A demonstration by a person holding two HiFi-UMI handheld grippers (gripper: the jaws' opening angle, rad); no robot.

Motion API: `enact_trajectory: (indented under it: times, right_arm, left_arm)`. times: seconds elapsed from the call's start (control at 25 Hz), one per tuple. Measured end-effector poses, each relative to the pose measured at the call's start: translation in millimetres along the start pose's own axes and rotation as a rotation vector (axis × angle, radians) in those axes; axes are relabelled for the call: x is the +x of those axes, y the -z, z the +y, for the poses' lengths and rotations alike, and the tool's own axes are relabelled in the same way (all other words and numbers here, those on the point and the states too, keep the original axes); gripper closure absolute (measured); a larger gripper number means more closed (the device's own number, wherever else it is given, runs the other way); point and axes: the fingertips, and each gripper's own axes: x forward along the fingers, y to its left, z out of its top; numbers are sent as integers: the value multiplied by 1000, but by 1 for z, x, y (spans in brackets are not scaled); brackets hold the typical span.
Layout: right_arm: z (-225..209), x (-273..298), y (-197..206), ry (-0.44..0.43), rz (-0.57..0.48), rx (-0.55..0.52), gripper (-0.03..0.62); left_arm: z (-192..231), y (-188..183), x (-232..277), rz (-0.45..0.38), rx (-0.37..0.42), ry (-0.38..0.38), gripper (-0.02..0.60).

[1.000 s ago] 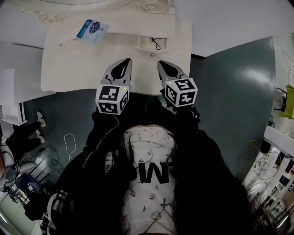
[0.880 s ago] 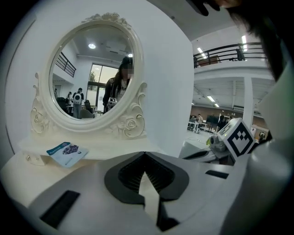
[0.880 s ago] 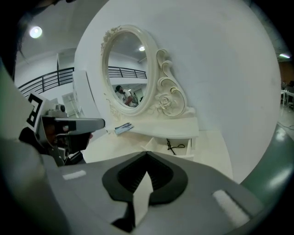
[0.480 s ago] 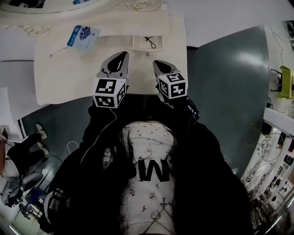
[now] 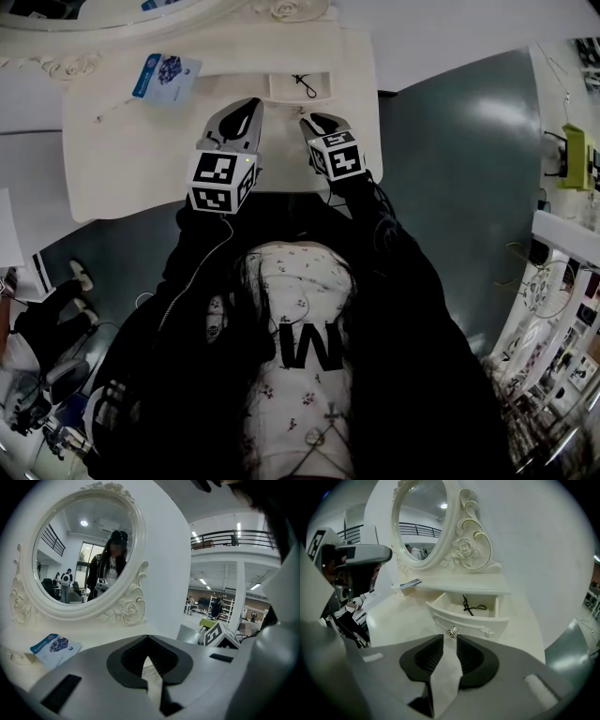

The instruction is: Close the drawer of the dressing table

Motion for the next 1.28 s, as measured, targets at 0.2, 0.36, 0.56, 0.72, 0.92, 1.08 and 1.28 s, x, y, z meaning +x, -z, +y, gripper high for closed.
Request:
enact_trajectory:
  times: [0.2, 0.36, 0.56, 0.72, 0.92, 1.08, 1.28]
  right_arm:
    - [-1, 13, -4, 30, 29, -24, 496]
    - [-3, 18, -3, 37, 68, -27, 500]
    - [-8, 25, -7, 42, 70, -28, 503]
    - [-15, 32, -15, 56, 67, -47, 503]
    - [-23, 40, -23, 69, 65, -45, 505]
    - [-29, 46, -30, 88, 51, -44, 505]
    - [-34, 53, -38, 103, 30, -44, 505]
  left_arm:
    - [11, 0, -4, 2, 2, -10, 581]
    - [20, 2, -8, 0, 0, -20, 581]
    - [32, 6, -11, 3, -18, -39, 581]
    - [40, 9, -12, 8, -29, -55, 581]
    - [49, 11, -16, 11, -38, -76, 581]
    - [58, 13, -20, 15, -45, -99, 581]
    - [66, 17, -26, 21, -53, -125, 581]
